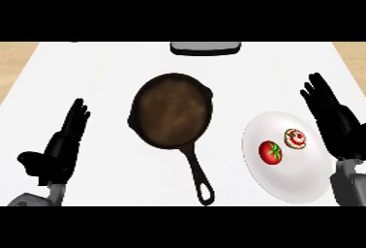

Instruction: Pick the cupcake from the plate and place it in the pan

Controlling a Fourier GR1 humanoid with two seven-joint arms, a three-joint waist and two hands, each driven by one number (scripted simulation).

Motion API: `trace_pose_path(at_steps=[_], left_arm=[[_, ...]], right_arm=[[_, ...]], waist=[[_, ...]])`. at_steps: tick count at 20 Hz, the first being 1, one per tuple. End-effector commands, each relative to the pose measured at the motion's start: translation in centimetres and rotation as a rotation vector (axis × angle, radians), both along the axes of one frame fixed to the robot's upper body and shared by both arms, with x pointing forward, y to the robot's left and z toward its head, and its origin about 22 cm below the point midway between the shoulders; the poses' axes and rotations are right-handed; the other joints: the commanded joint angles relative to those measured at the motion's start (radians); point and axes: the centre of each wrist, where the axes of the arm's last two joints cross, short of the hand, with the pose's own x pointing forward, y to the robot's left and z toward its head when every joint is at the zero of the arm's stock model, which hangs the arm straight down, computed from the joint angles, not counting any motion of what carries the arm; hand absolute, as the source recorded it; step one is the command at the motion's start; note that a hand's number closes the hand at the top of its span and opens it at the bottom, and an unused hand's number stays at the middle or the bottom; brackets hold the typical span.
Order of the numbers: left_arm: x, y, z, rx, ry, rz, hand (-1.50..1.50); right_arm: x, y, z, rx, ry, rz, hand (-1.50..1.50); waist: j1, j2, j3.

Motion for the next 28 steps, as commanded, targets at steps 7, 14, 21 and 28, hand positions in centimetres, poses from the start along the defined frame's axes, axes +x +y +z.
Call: trace_pose_path(at_steps=[7,14,21,28], left_arm=[[-1.4,2.4,-0.6,0.215,0.119,-0.005,0.00],[-2.6,2.5,-0.9,0.239,0.199,-0.003,0.00],[-2.6,1.2,-0.7,0.247,0.202,-0.007,0.00],[-1.4,3.1,-0.5,0.255,0.195,-0.019,0.00]], right_arm=[[-1.3,-9.2,0.7,-0.586,0.071,-0.406,-1.50],[-7.5,-8.0,-2.7,-0.301,0.266,-0.913,-1.50],[-9.4,-7.3,2.2,-0.638,0.466,-0.658,-1.50],[-6.6,-5.1,8.6,-0.650,0.541,-0.405,-1.50]], waist=[[-0.008,0.038,-0.027],[-0.016,0.000,-0.012],[-0.002,0.001,-0.012],[0.010,0.006,-0.011]])
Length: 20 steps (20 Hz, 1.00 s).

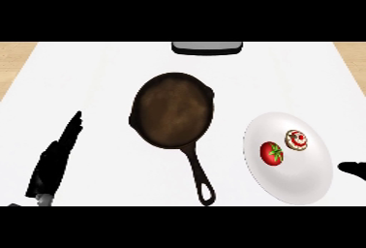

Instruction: Pick the cupcake from the plate and place it in the pan

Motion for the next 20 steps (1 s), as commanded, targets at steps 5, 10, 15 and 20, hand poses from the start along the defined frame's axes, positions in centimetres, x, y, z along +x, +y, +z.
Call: trace_pose_path(at_steps=[5,10,15,20], left_arm=[[0.1,-0.9,0.6,0.006,0.014,-0.023,0.00],[-0.3,-1.2,0.3,-0.005,-0.009,-0.019,0.00],[-1.1,-0.8,0.8,-0.013,-0.004,-0.040,0.00],[-0.6,-0.6,0.3,-0.012,-0.002,-0.026,0.00]], right_arm=[[5.6,1.0,5.1,0.008,0.181,0.094,-1.50],[8.4,2.7,4.5,0.056,0.304,0.116,-1.50],[10.7,3.5,3.9,0.049,0.398,0.134,-1.50],[11.2,5.0,2.7,0.009,0.580,0.176,-1.50]], waist=[[0.020,0.004,0.002],[0.023,0.004,0.002],[0.031,0.003,0.002],[0.018,0.000,0.001]])
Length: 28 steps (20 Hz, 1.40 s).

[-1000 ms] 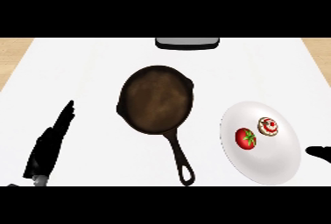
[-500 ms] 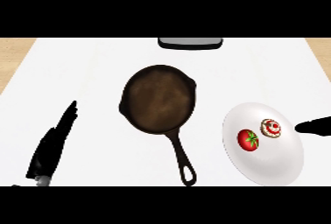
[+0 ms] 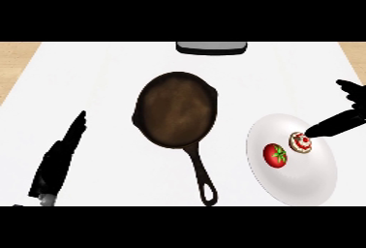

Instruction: Pick the cupcake from the plate and place it in the pan

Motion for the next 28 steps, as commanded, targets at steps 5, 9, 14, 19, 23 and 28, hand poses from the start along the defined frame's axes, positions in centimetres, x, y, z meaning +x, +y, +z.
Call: trace_pose_path(at_steps=[5,9,14,19,23,28], left_arm=[[-0.4,2.3,0.8,0.014,0.018,0.014,0.00],[0.2,0.8,-0.6,0.025,-0.004,0.019,0.00],[-1.5,-1.2,-0.6,0.010,-0.003,0.003,0.00],[-0.7,0.2,-0.9,0.005,0.010,0.009,0.00],[-1.3,0.8,0.2,0.006,0.012,0.021,0.00],[-0.8,0.1,-0.8,0.006,0.002,0.020,0.00]], right_arm=[[2.1,1.3,-0.7,-0.051,0.272,0.007,-1.50],[3.3,3.2,-0.6,-0.039,0.283,0.029,-1.50],[3.8,2.8,-3.6,-0.072,0.373,0.009,-1.50],[3.7,3.2,-3.9,-0.082,0.396,0.000,-1.50],[3.3,3.4,-5.5,-0.087,0.426,-0.008,-1.50],[3.9,3.0,-6.2,-0.082,0.467,-0.002,-1.50]], waist=[[0.001,-0.002,0.000],[-0.011,-0.002,0.000],[-0.001,-0.002,0.001],[-0.017,-0.003,0.000],[-0.017,-0.005,0.000],[-0.017,-0.003,0.000]])
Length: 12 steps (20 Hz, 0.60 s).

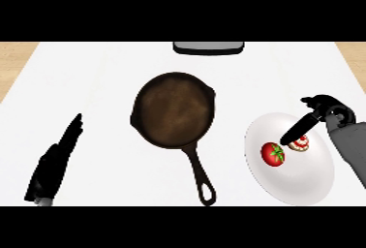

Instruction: Pick the cupcake from the plate and place it in the pan

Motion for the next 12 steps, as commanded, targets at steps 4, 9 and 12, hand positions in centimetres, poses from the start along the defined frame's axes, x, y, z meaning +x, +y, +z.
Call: trace_pose_path(at_steps=[4,9,12], left_arm=[[0.1,-0.8,0.8,-0.018,0.000,0.003,0.00],[0.3,-0.3,-0.3,0.000,-0.004,-0.002,0.00],[0.2,0.5,0.7,-0.015,-0.001,-0.006,0.00]], right_arm=[[0.5,-0.1,-0.9,-0.050,0.135,-0.073,-1.50],[-1.7,0.2,-3.1,-0.056,0.157,-0.048,-1.50],[0.1,0.1,-4.2,-0.047,0.138,-0.061,-1.50]], waist=[[0.000,-0.001,0.001],[-0.010,-0.002,0.000],[0.001,0.000,0.001]])
